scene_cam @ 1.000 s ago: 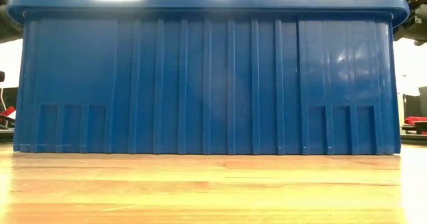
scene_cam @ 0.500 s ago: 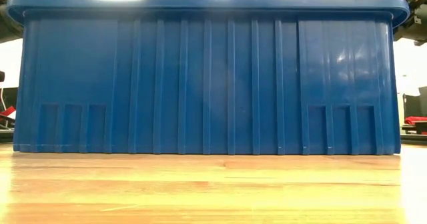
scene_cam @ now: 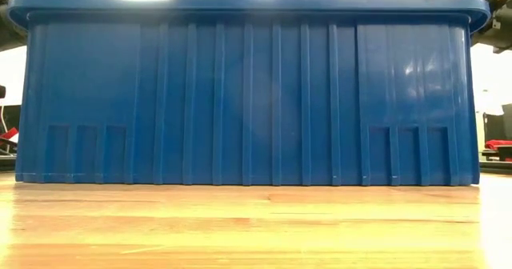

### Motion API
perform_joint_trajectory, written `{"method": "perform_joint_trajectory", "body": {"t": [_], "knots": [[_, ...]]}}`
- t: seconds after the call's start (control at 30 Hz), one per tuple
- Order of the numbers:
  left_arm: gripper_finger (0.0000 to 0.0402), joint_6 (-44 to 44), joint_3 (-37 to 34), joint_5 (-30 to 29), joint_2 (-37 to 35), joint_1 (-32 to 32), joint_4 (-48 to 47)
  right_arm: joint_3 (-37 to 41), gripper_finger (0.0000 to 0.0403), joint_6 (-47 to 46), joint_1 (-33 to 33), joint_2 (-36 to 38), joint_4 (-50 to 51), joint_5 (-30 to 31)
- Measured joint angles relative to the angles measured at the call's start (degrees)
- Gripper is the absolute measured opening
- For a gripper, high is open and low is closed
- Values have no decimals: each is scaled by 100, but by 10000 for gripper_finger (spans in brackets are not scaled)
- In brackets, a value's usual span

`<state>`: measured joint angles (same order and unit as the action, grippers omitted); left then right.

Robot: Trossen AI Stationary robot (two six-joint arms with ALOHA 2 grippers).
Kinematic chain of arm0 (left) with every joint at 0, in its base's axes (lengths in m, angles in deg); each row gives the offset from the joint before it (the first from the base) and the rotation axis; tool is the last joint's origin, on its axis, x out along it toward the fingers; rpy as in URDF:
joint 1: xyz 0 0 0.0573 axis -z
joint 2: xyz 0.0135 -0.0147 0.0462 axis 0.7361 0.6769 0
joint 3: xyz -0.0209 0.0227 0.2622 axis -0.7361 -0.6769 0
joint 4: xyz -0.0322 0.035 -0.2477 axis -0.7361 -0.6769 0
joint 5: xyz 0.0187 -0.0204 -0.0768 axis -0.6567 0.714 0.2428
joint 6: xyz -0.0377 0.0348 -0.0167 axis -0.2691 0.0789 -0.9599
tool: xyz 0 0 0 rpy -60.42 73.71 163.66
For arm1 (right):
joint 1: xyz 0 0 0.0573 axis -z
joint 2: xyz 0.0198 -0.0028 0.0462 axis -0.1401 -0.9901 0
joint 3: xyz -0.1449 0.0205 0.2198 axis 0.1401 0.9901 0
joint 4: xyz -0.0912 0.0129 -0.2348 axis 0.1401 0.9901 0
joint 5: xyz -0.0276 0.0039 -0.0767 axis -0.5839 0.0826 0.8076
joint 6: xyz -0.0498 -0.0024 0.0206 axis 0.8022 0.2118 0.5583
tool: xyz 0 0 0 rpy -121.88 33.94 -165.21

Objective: Pick and place slides into bin
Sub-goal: Return to Home Position

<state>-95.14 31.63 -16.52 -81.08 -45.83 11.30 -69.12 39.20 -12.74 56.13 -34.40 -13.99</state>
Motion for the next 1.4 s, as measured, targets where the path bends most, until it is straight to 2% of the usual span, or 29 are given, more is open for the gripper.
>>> {"method": "perform_joint_trajectory", "body": {"t": [1.4], "knots": [[0, 21, 0, 4, 1, -4, 9, -22, 8, -29, 0, -36, -78, -24]]}}
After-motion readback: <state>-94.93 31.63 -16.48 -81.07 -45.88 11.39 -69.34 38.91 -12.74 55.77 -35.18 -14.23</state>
